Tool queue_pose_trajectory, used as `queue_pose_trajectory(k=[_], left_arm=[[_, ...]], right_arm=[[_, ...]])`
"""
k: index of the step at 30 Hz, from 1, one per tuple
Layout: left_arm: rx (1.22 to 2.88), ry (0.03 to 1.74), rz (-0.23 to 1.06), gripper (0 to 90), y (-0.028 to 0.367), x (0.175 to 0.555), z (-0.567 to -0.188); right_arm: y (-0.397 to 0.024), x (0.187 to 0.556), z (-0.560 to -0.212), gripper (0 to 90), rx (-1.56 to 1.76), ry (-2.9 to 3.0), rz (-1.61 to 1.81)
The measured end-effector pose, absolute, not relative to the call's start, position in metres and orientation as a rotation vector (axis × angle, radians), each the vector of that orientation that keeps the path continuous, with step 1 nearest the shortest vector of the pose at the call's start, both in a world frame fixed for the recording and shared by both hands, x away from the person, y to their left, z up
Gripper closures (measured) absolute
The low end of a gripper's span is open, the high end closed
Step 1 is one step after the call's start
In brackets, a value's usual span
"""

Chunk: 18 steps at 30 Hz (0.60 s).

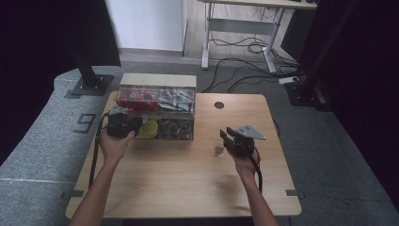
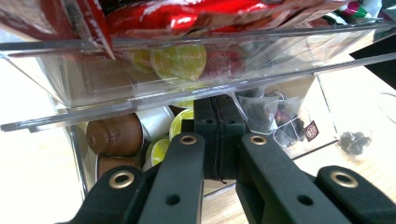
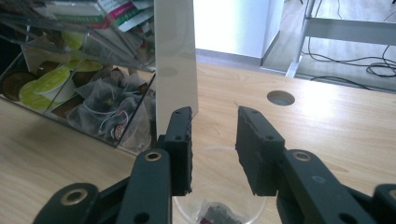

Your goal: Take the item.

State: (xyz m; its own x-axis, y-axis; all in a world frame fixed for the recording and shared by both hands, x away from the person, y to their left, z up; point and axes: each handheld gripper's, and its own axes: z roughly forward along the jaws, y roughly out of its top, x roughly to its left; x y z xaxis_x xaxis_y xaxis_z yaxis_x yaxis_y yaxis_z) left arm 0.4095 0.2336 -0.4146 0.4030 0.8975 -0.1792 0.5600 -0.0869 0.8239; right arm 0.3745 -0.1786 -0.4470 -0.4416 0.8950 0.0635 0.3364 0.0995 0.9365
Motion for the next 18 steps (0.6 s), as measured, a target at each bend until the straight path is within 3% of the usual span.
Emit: queue_pose_trajectory(k=[18], left_arm=[[1.767,1.280,0.461,89.8,0.235,0.405,-0.425]], right_arm=[[-0.204,0.344,-0.465,54.2,1.201,1.840,1.353]])
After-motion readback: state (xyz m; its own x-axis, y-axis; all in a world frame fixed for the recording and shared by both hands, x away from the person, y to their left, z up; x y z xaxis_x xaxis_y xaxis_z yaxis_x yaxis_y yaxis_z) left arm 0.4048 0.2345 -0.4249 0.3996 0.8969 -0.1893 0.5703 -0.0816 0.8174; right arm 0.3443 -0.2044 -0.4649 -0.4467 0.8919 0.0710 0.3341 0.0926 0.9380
